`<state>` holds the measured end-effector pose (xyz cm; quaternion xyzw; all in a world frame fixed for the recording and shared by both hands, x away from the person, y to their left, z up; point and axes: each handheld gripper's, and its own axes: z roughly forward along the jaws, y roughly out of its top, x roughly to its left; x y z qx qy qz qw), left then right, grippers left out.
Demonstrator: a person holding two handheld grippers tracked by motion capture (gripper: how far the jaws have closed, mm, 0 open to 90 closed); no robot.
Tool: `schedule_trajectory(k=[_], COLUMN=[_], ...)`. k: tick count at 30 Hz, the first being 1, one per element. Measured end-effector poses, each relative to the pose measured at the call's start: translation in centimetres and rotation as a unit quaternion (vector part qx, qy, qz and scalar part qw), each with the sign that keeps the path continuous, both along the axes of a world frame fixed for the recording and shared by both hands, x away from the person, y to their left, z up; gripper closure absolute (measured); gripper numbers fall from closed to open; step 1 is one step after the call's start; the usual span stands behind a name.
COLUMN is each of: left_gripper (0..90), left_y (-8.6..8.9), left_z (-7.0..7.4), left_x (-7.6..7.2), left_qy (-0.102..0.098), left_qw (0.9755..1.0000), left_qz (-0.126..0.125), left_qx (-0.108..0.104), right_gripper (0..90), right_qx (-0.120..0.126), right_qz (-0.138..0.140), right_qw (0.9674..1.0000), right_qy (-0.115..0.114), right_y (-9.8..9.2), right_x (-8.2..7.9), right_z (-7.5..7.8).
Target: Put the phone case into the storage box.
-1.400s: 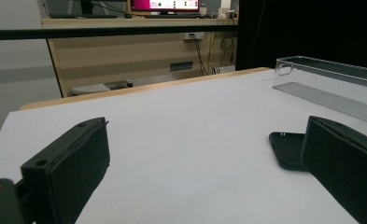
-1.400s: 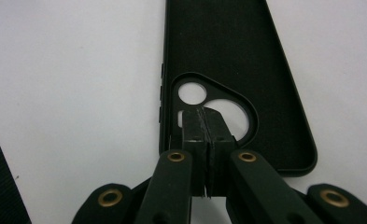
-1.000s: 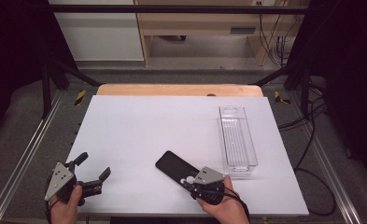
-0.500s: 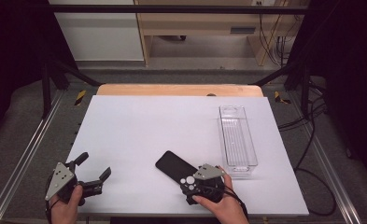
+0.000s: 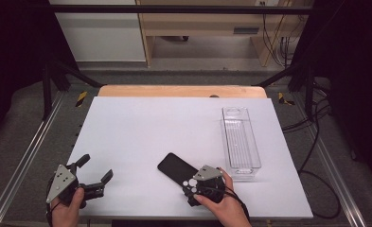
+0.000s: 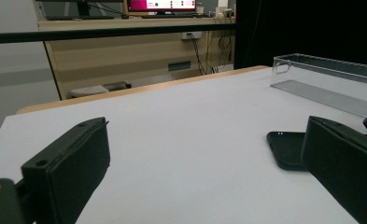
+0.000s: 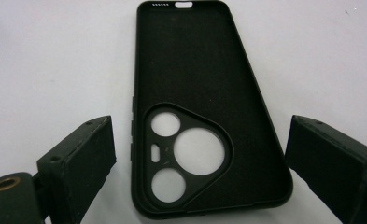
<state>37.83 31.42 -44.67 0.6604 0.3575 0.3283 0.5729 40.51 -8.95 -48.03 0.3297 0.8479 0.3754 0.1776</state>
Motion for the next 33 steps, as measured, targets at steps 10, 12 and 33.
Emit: schedule_trajectory(k=[10, 12, 33], left_gripper=[1.3, 1.3, 1.3], left_y=[-0.1, -0.1, -0.3], left_z=[0.0, 0.0, 0.0], left_x=[0.0, 0.0, 0.0], left_qy=[0.0, -0.001, 0.0], left_qw=[1.0, 1.0, 0.9999], left_qz=[-0.002, -0.002, -0.005], left_qx=[0.003, 0.003, 0.01], right_gripper=[8.5, 8.5, 6.4], right_qx=[-0.01, -0.01, 0.0], right_qz=[-0.003, -0.004, -0.006], right_qw=[0.9999, 0.9999, 0.9994], right_qy=[0.008, 0.009, 0.033], right_y=[0.1, 0.1, 0.3], right_x=[0.4, 0.4, 1.1], right_z=[-0.4, -0.4, -1.1])
